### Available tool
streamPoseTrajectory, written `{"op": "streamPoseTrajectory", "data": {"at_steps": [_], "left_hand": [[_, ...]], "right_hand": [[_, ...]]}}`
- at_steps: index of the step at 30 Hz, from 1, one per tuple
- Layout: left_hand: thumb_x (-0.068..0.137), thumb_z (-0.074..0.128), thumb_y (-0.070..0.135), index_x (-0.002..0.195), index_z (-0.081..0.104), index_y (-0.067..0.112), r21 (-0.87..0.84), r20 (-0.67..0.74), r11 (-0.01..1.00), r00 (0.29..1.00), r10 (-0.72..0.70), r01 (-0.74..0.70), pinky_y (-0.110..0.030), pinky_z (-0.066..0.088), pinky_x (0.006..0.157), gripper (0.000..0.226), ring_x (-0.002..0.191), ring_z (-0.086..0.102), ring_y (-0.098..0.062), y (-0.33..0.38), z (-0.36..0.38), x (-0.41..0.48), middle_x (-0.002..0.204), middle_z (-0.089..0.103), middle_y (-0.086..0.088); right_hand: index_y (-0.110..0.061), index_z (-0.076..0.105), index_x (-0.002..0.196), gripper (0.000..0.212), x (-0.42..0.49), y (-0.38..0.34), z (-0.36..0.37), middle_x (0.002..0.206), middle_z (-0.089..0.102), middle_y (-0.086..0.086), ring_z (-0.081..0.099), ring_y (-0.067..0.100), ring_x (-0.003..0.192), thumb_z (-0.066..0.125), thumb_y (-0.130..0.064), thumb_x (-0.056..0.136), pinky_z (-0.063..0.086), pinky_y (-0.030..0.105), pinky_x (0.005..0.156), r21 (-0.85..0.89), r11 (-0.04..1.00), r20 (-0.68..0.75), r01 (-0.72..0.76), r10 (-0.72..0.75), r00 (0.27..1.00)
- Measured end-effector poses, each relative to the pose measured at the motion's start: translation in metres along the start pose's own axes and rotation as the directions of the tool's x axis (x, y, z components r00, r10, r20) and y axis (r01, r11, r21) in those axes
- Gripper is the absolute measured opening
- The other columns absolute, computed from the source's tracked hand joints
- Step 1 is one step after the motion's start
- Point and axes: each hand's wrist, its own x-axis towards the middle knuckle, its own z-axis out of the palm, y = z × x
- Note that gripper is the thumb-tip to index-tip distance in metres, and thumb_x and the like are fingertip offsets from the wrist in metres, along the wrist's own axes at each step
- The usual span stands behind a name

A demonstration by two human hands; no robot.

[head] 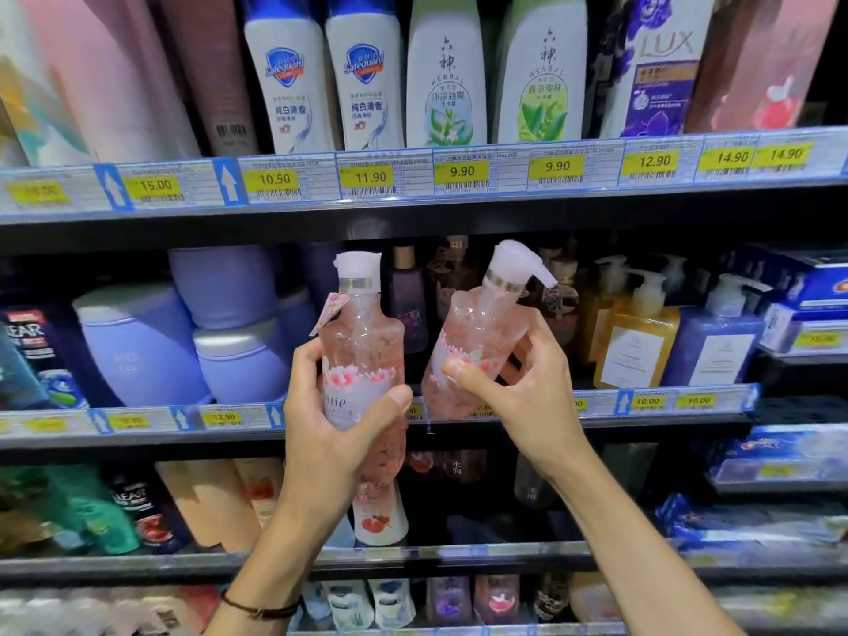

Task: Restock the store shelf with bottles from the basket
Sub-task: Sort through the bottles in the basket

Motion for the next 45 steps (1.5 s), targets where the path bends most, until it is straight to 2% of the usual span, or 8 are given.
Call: {"op": "streamPoseTrajectory", "data": {"at_steps": [8,12,15,21,24,30,38,45], "left_hand": [[0.066,0.081,0.039,0.123,0.053,0.018,-0.009,-0.003,1.0,1.0,-0.007,0.007,-0.041,0.058,0.086,0.067,0.099,0.069,-0.022,-0.008,-0.004,0.006,0.111,0.069,-0.004],[0.066,0.08,0.041,0.123,0.053,0.018,-0.003,-0.007,1.0,1.0,0.007,-0.007,-0.036,0.057,0.084,0.068,0.098,0.068,-0.02,-0.009,-0.005,0.008,0.111,0.068,-0.003],[0.066,0.08,0.041,0.124,0.052,0.018,-0.001,0.006,1.0,1.0,0.014,-0.014,-0.032,0.057,0.084,0.069,0.098,0.068,-0.018,-0.011,-0.006,0.008,0.111,0.068,0.0],[0.065,0.08,0.041,0.122,0.052,0.02,0.01,-0.004,0.999,1.0,0.031,-0.031,-0.024,0.055,0.082,0.066,0.096,0.068,-0.011,-0.016,-0.003,0.011,0.107,0.068,0.008],[0.065,0.081,0.041,0.122,0.052,0.021,0.008,-0.003,1.0,1.0,0.029,-0.029,-0.024,0.055,0.083,0.067,0.097,0.068,-0.011,-0.019,-0.003,0.011,0.108,0.068,0.008],[0.066,0.081,0.043,0.122,0.052,0.022,0.033,0.002,0.999,0.999,0.037,-0.037,-0.026,0.055,0.085,0.067,0.101,0.067,-0.014,-0.025,-0.005,0.011,0.111,0.067,0.007],[0.066,0.082,0.042,0.122,0.051,0.025,0.049,-0.016,0.998,0.999,0.044,-0.043,-0.042,0.056,0.091,0.067,0.104,0.067,-0.021,-0.029,-0.007,0.015,0.114,0.066,0.002],[0.066,0.08,0.049,0.126,0.052,0.023,0.009,-0.028,1.0,0.999,-0.021,0.021,-0.044,0.057,0.091,0.071,0.101,0.068,-0.017,-0.033,-0.001,0.019,0.114,0.068,0.001]], "right_hand": [[-0.013,0.055,0.126,0.063,0.016,0.005,0.005,0.118,0.065,0.0,0.064,0.017,0.113,0.09,-0.013,0.073,0.055,0.029,0.095,-0.034,0.998,-0.059,0.057,-0.059,0.996],[-0.023,0.055,0.117,0.058,0.028,0.019,0.007,0.111,0.064,-0.008,0.061,0.005,0.105,0.089,-0.032,0.072,0.05,0.017,0.085,-0.265,0.963,-0.033,-0.047,0.039,0.999],[-0.024,0.055,0.115,0.061,0.034,0.029,0.01,0.115,0.055,-0.002,0.051,0.012,0.11,0.087,-0.047,0.069,0.042,0.019,0.08,-0.426,0.885,-0.06,-0.187,0.178,0.982],[-0.014,0.047,0.077,0.05,0.053,0.029,0.02,0.09,0.051,0.001,0.048,0.015,0.093,0.084,-0.047,0.073,0.034,0.024,0.055,-0.522,0.79,-0.116,-0.322,0.308,0.944],[-0.017,0.037,0.075,0.048,0.054,0.025,0.023,0.086,0.041,-0.002,0.04,0.017,0.098,0.08,-0.037,0.082,0.034,0.028,0.059,-0.534,0.766,-0.134,-0.357,0.341,0.931],[-0.014,0.042,0.089,0.048,0.043,0.026,0.029,0.099,0.044,0.003,0.043,0.021,0.095,0.075,-0.048,0.085,0.038,0.031,0.076,-0.672,0.679,-0.1,-0.296,0.312,0.945],[-0.018,0.033,0.071,0.04,0.055,0.027,0.031,0.097,0.039,0.007,0.047,0.029,0.093,0.067,-0.019,0.092,0.039,0.033,0.071,-0.748,0.607,-0.092,-0.269,0.305,0.948],[-0.009,0.041,0.08,0.027,0.059,0.027,0.03,0.085,0.046,0.006,0.049,0.027,0.082,0.066,-0.01,0.091,0.049,0.036,0.069,-0.761,0.613,-0.05,-0.213,0.272,0.961]]}}
